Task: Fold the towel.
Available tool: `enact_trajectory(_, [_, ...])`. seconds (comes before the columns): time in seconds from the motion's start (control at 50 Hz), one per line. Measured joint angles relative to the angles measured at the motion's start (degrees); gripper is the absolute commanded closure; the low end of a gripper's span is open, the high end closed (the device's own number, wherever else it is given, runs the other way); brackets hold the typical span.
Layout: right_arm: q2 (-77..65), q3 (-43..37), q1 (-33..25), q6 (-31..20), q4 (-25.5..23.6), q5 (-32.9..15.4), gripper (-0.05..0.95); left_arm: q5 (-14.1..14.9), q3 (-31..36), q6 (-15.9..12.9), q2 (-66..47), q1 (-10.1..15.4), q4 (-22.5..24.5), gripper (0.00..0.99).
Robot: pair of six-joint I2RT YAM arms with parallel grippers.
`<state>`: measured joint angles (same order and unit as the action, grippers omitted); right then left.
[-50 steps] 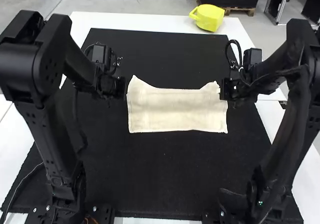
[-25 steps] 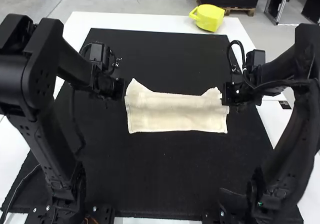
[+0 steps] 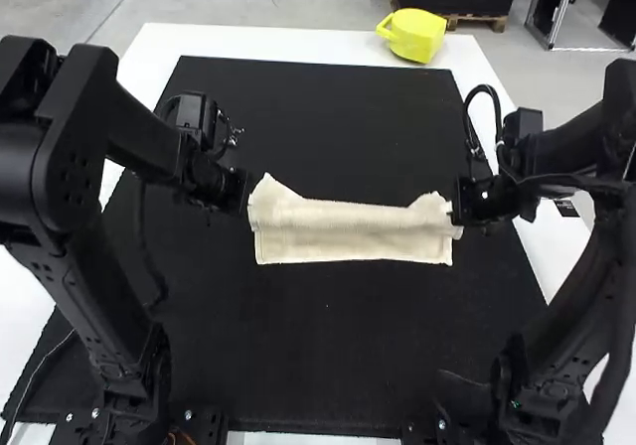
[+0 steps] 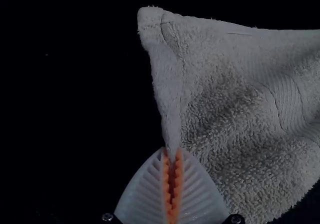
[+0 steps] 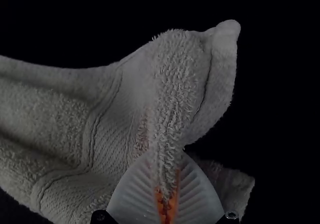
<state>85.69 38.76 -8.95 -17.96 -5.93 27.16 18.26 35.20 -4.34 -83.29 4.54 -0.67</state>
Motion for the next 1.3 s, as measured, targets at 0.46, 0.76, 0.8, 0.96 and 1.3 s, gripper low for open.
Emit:
enact_trajectory(0.46, [0.00, -4.94, -1.57, -4.44, 4.59, 0.07, 0.93, -1.36, -5.95, -0.11, 0.11, 2.36, 7.91, 0.970])
enact_trajectory(0.76, [1.77, -6.54, -1.57, -4.85, 9.84, 0.13, 0.93, -3.72, -10.36, 0.35, 0.11, 3.37, 15.47, 0.970])
enact_trajectory(0.8, [2.45, -6.62, -1.57, -4.85, 10.47, 0.15, 0.93, -3.78, -10.82, 0.37, 0.11, 3.37, 15.87, 0.970])
enact_trajectory(0.96, [5.11, -7.52, -1.57, -4.85, 12.68, 0.39, 0.92, -4.70, -12.41, 0.52, 0.11, 3.37, 17.31, 0.970])
enact_trajectory(1.3, [8.39, -7.61, -2.38, -5.55, 15.91, -3.63, 0.25, -10.43, -15.13, 0.52, -0.24, 3.61, 21.88, 0.498])
